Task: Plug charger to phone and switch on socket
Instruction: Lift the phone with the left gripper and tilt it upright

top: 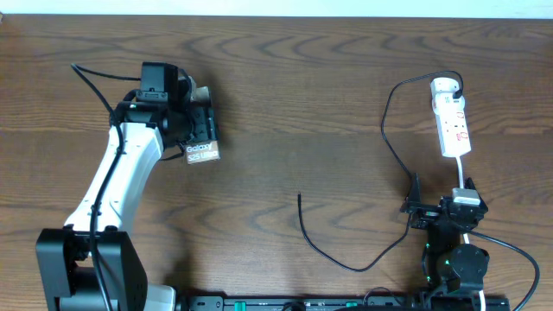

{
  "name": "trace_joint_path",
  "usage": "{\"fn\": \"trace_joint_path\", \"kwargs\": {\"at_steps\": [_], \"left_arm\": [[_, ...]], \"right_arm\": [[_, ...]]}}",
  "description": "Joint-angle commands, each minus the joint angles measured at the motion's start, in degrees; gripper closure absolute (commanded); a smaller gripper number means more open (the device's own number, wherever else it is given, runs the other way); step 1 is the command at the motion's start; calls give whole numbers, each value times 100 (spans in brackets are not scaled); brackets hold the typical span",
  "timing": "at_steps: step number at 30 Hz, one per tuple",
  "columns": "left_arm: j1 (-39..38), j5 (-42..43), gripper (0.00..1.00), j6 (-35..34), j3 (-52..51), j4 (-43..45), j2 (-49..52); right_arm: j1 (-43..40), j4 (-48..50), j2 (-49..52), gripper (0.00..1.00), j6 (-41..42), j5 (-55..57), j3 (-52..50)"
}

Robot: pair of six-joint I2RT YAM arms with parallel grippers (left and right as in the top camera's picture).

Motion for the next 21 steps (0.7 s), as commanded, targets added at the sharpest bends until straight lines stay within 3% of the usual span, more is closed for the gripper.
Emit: {"fn": "trace_joint_path", "kwargs": {"at_steps": [1,11,17,21], "left_arm": [[59,798,93,-680,225,79,-149],[726,3998,92,-2085,225,1025,-149],[1010,5250,93,-4164,225,1818,-149],[1038,5375,93,-5722,225,1930,-149]], "right_arm": [[81,-20,-9,1,-83,26,-4],[81,-20,-9,1,-83,26,-4],[81,-20,-9,1,-83,26,-4],[81,-20,-9,1,-83,26,-4]]}}
